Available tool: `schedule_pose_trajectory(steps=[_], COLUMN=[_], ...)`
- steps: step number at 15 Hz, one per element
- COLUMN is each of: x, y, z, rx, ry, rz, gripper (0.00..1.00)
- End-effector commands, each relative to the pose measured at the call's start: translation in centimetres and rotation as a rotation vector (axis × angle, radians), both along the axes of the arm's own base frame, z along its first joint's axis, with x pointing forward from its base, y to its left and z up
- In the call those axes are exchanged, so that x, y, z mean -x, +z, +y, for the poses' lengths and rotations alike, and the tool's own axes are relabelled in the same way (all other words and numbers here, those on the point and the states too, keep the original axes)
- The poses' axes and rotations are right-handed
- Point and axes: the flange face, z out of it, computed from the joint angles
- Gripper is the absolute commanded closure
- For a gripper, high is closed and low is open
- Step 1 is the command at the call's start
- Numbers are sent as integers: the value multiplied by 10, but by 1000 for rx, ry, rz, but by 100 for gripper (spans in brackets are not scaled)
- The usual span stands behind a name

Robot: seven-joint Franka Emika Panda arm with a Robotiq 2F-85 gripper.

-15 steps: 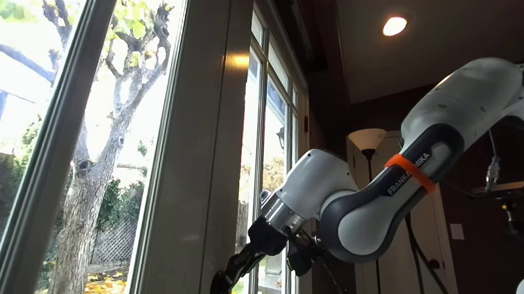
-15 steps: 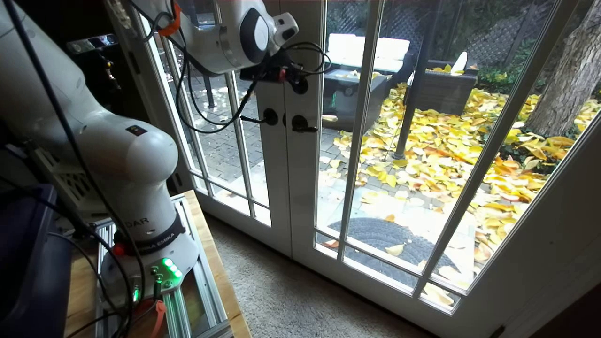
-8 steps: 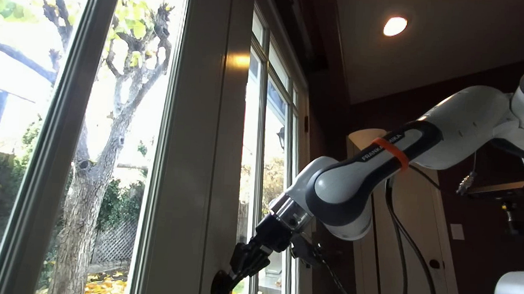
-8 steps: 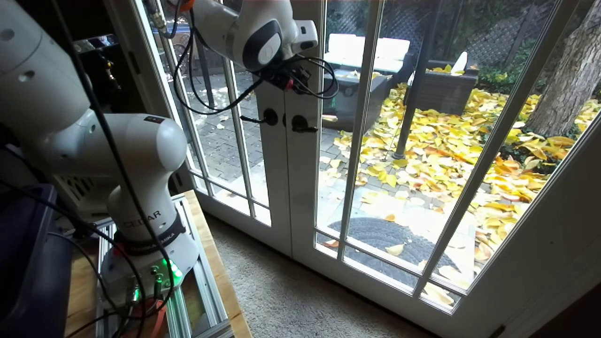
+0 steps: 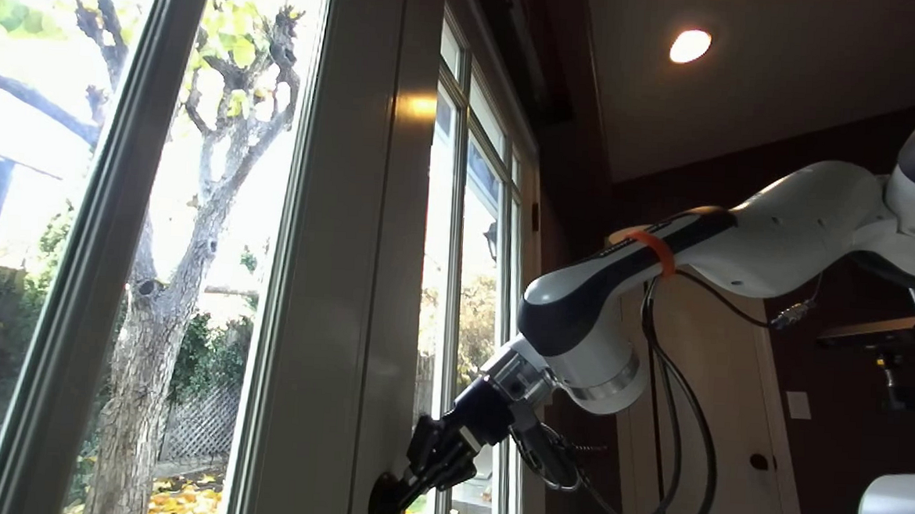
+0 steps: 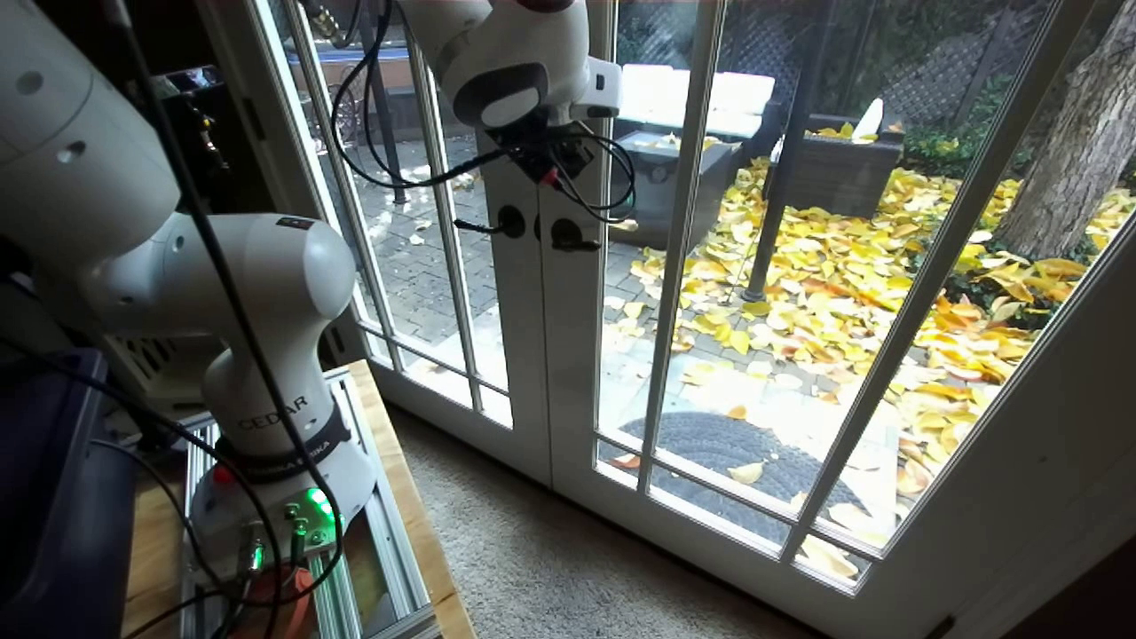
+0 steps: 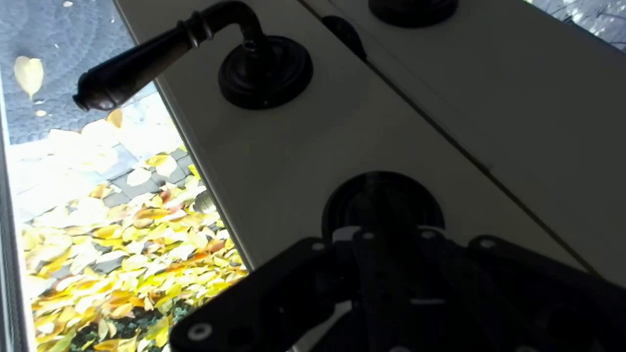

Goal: Unlock the door

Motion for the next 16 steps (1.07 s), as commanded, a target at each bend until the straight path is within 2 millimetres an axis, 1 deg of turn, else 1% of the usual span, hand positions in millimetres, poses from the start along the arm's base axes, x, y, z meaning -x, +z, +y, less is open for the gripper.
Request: schedule_pose_trajectory(steps=[1, 2, 5, 7, 8, 9, 10, 11, 12, 13, 15, 16], x=[6, 6, 4, 1, -1, -3, -4, -3, -1, 3, 14, 22], y=[0, -4, -23, -30, -28, -26, -20, -17, -12, -6, 8, 14], z=[-31, -37, -53, -57, -55, -52, -44, -40, -36, -28, -10, 1], rx=[-173, -194, -266, -314, -336, -304, -242, -190, -151, -83, -10, 26], ry=[11, 10, 14, 24, 30, 42, 58, 80, 111, 150, 230, 267], rz=[36, 39, 52, 63, 72, 58, 52, 57, 54, 47, 38, 48], gripper=[98, 98, 98, 98, 98, 66, 64, 58, 52, 44, 32, 24])
